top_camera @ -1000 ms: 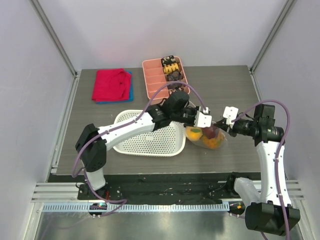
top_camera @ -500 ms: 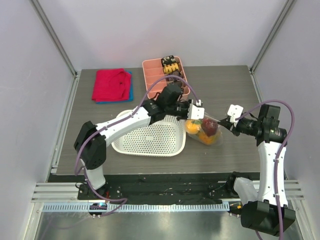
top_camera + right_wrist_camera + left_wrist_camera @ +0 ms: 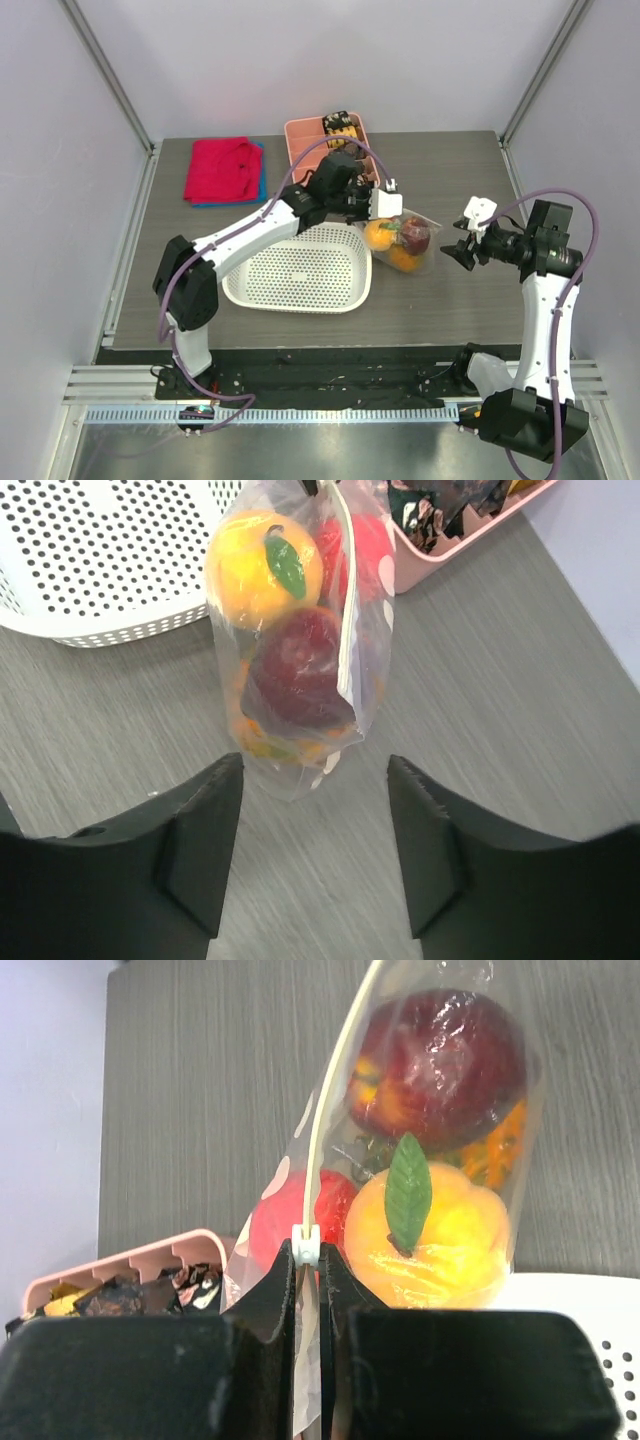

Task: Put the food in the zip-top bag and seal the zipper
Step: Zip the zipper food storage bag at the center of the board.

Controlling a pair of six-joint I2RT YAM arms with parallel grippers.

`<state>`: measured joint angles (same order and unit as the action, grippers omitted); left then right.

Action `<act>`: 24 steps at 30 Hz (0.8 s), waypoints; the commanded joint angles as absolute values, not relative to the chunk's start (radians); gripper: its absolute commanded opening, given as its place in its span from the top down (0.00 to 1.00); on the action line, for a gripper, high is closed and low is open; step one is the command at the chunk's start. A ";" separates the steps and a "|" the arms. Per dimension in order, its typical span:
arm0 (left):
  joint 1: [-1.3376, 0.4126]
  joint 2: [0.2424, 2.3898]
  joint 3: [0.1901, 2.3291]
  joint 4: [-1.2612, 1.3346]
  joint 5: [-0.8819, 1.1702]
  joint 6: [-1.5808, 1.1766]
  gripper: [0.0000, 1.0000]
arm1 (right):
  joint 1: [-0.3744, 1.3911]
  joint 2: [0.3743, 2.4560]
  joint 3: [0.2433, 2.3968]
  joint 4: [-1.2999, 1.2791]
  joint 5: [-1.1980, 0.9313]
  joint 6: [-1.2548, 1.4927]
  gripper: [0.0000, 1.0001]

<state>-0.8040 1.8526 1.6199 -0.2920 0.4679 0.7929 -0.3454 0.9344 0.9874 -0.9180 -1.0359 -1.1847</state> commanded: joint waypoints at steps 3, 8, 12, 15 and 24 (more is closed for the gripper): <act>-0.847 1.853 1.666 -0.264 0.440 0.802 1.00 | -0.348 0.968 1.117 -0.940 -1.095 -1.100 0.29; -0.865 1.859 1.669 -0.239 0.443 0.804 1.00 | -0.339 0.960 1.149 -0.927 -1.155 -1.094 0.26; -0.882 1.856 1.670 -0.227 0.442 0.802 1.00 | -0.302 0.959 1.140 -0.896 -1.146 -1.091 0.30; -0.899 1.848 1.675 -0.221 0.440 0.801 1.00 | -0.255 0.968 1.128 -0.881 -1.103 -1.095 0.34; -0.931 1.841 1.681 -0.219 0.445 0.827 1.00 | -0.089 1.011 1.082 -0.792 -0.940 -1.094 0.50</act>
<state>-0.9218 1.8530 1.6382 -0.2802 0.4335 0.7956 -0.1223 0.9897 1.1057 -0.8703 -1.0183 -1.0981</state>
